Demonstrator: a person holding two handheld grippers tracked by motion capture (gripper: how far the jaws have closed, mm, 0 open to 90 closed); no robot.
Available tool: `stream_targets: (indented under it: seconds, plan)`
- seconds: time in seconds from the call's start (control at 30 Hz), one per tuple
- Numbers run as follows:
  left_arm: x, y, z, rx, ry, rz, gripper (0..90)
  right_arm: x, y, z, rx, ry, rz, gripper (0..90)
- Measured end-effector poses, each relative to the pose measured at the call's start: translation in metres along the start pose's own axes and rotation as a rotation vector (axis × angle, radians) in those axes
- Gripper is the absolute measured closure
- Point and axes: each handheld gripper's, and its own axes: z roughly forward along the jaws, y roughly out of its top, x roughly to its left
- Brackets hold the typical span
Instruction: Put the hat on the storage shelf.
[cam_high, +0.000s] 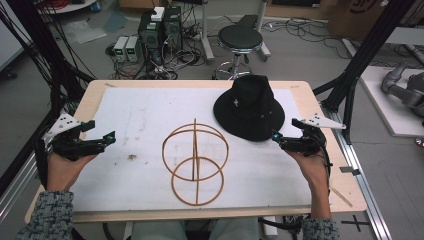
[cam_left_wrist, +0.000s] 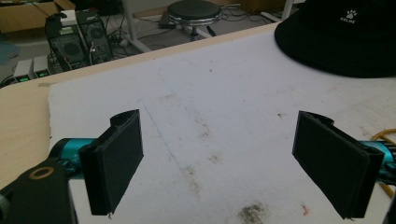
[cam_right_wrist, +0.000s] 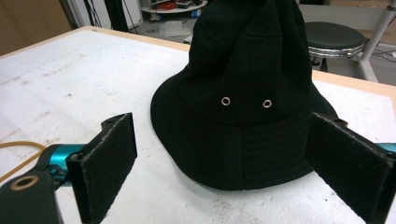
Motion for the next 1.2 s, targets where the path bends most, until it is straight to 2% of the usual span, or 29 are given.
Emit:
stream_targets:
  seconds: [0.33, 0.57, 0.73, 0.87, 1.2]
  plan:
    - [-0.001, 0.001, 0.0, -0.003, -0.002, 0.005, 16.5, 0.0, 0.0, 0.0, -0.001, -0.001, -0.005, 9.6]
    - [-0.003, -0.001, 0.0, 0.002, -0.009, 0.008, 16.5, 0.002, 0.001, 0.003, 0.004, -0.022, -0.018, 9.6]
    - [-0.002, -0.003, -0.004, 0.001, 0.0, 0.006, 16.5, 0.005, 0.005, 0.009, -0.001, -0.03, -0.028, 9.6]
    - [-0.001, -0.007, -0.008, 0.003, 0.009, 0.003, 16.5, 0.005, 0.006, 0.014, -0.002, -0.033, -0.017, 9.6]
    - [-0.003, -0.019, -0.018, 0.024, 0.025, 0.005, 16.5, 0.007, 0.019, 0.027, -0.057, -0.051, -0.022, 9.6]
